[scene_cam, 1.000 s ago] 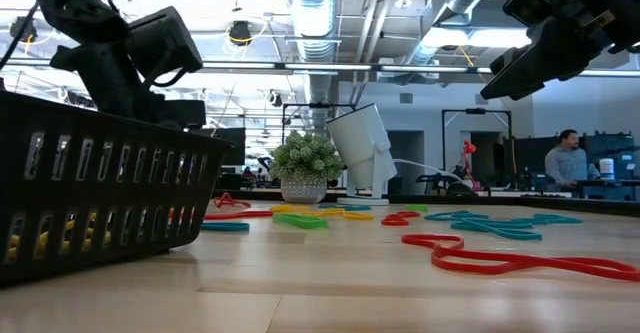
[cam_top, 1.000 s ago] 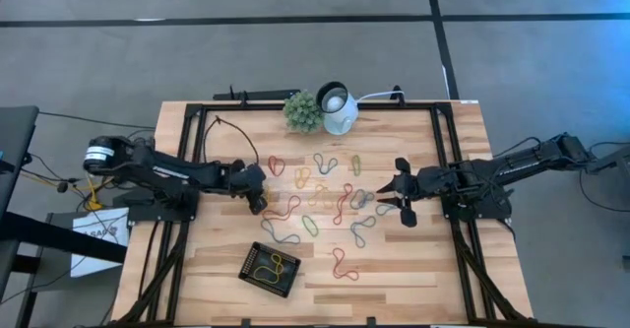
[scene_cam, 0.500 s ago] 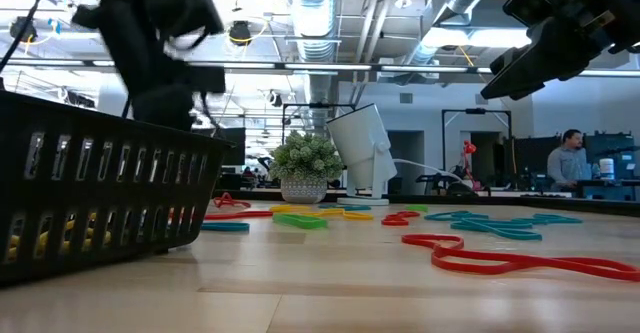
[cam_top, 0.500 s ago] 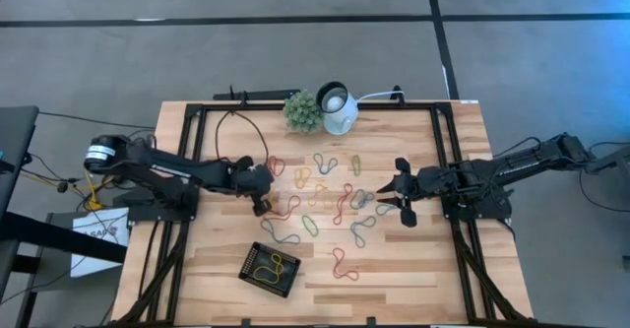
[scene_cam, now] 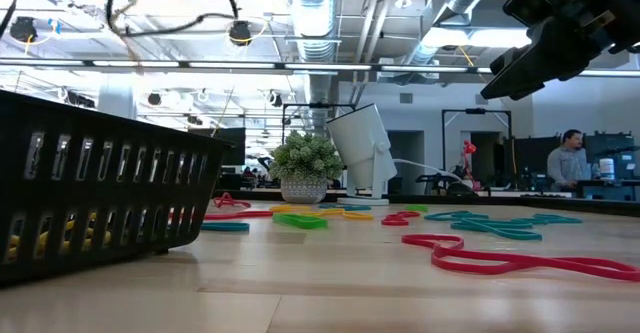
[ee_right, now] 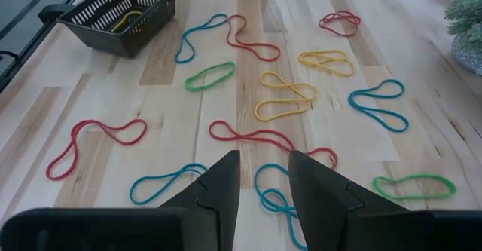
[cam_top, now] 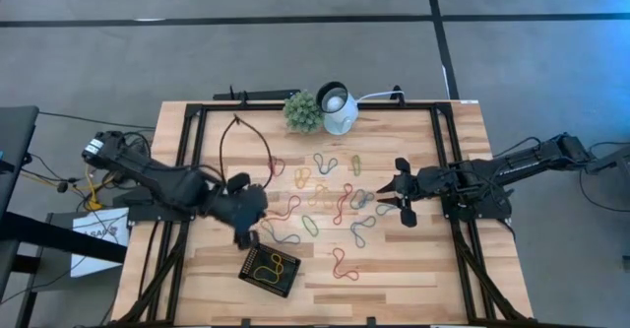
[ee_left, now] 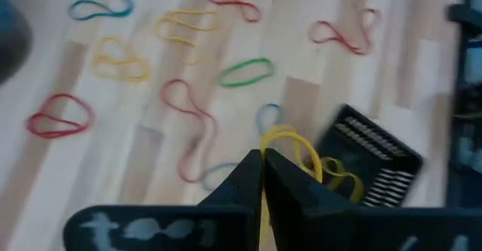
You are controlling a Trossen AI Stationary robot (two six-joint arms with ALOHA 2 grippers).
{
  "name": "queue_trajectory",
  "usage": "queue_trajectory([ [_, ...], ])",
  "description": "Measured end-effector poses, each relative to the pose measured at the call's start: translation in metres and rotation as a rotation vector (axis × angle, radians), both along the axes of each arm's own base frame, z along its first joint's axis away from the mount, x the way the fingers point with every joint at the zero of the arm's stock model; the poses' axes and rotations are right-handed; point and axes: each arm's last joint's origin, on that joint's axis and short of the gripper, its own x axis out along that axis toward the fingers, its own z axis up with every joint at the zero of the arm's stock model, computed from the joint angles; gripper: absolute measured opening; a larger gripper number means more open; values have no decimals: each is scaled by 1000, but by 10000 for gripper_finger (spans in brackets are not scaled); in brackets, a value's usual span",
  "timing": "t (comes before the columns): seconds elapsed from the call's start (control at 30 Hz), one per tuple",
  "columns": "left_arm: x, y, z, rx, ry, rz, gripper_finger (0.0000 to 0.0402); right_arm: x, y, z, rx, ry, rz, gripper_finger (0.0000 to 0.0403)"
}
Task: Pick and place items into bin
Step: Put the yellow rubber band into the black bin
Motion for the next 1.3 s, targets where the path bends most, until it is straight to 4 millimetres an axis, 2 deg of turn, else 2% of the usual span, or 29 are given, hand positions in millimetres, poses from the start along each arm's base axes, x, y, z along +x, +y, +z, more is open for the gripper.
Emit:
queue_trajectory([
  [0.13, -5, -20, -5, -16, 5, 12, 0, 0, 0, 0, 0, 0, 0, 107],
  [0.23, -1, -34, -20, -10, 51, 35, 0, 0, 0, 0, 0, 0, 0, 107],
  [0.4, 18, -55, -59, 28, 194, 7, 0, 0, 0, 0, -1, 4, 0, 107],
  [0.6, 36, -72, -112, -81, 467, -49, 0, 0, 0, -1, -2, 7, 0, 107],
  [0.7, 41, -76, -122, -130, 508, -69, 0, 0, 0, -1, -2, 7, 1, 107],
  [0.83, 42, -79, -113, -210, 514, -59, 0, 0, 0, -1, -2, 7, 0, 107],
  [0.97, 42, -82, -80, -246, 472, -59, 0, 0, 0, -1, -3, 8, 0, 107],
  [1.1, 44, -88, -57, -240, 380, -76, 0, 0, 0, -1, -3, 9, 1, 107],
  [1.3, 45, -90, -53, -121, 288, -52, 0, -1, 0, -1, -4, 14, 1, 107],
])
